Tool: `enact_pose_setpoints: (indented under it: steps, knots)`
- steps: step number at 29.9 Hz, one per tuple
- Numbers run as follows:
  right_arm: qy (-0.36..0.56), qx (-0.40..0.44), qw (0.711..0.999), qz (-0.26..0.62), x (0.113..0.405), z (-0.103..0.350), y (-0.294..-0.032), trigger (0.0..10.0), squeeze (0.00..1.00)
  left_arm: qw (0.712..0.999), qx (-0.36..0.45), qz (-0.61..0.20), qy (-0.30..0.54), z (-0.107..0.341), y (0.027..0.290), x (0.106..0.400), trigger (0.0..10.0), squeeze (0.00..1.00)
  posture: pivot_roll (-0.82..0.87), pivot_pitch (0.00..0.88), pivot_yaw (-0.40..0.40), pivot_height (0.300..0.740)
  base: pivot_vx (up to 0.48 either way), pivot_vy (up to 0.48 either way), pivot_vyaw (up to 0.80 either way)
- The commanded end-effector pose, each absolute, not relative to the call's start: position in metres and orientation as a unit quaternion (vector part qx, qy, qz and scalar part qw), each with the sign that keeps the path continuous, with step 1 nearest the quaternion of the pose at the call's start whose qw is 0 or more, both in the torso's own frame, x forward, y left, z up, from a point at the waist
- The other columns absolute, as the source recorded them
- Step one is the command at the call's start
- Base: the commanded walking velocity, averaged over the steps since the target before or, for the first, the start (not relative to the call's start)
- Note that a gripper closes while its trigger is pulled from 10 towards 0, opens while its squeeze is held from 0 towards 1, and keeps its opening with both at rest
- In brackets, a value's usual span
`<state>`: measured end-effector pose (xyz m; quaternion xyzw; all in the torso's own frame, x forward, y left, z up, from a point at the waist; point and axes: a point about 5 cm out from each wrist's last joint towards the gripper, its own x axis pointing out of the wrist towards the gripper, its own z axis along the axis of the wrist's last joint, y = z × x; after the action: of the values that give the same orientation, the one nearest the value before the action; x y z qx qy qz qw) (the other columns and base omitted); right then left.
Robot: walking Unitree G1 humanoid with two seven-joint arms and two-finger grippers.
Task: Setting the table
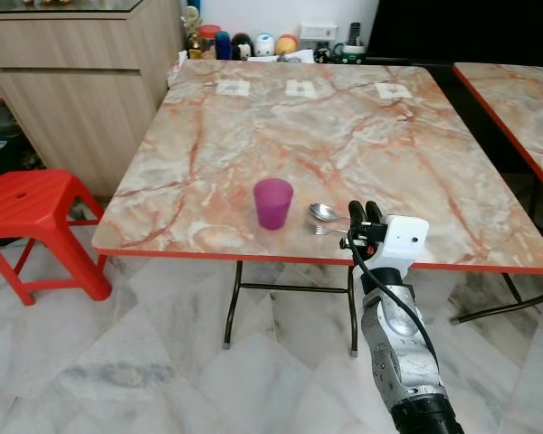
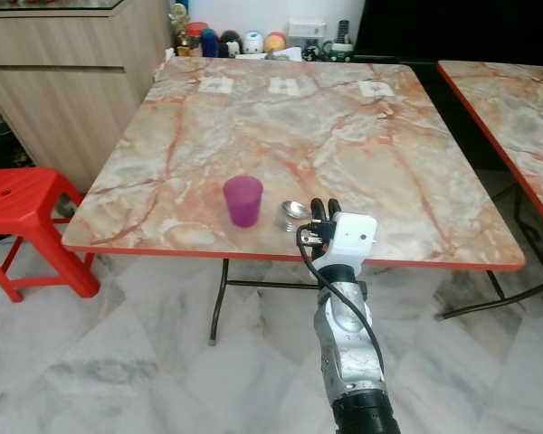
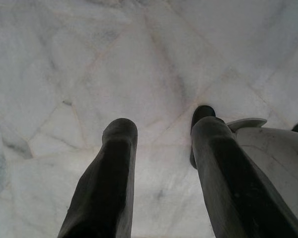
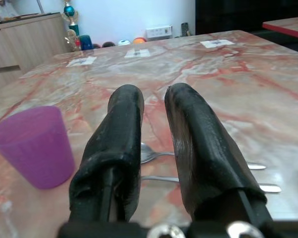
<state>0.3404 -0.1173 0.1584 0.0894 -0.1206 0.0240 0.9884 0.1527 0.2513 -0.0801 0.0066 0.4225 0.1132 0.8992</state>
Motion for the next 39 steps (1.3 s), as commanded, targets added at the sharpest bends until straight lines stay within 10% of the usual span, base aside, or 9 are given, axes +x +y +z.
enact_pose_setpoints:
  steps: [1, 39]
  knots:
    - [-0.115, 0.089, 0.989, 0.023, 0.3395, 0.1548, -0.1176, 10.0, 0.0, 0.89, 0.0, 0.117, 0.44, -0.0845, 0.2524, 0.1418, 10.0, 0.0, 0.11, 0.155, -0.02, 0.74, 0.266, 0.0, 0.0]
    - [-0.115, 0.087, 0.989, 0.022, 0.34, 0.1542, -0.118, 10.0, 0.0, 0.894, -0.002, 0.115, 0.434, -0.0839, 0.2505, 0.1443, 10.0, 0.0, 0.11, 0.16, -0.021, 0.74, 0.212, 0.0, 0.0]
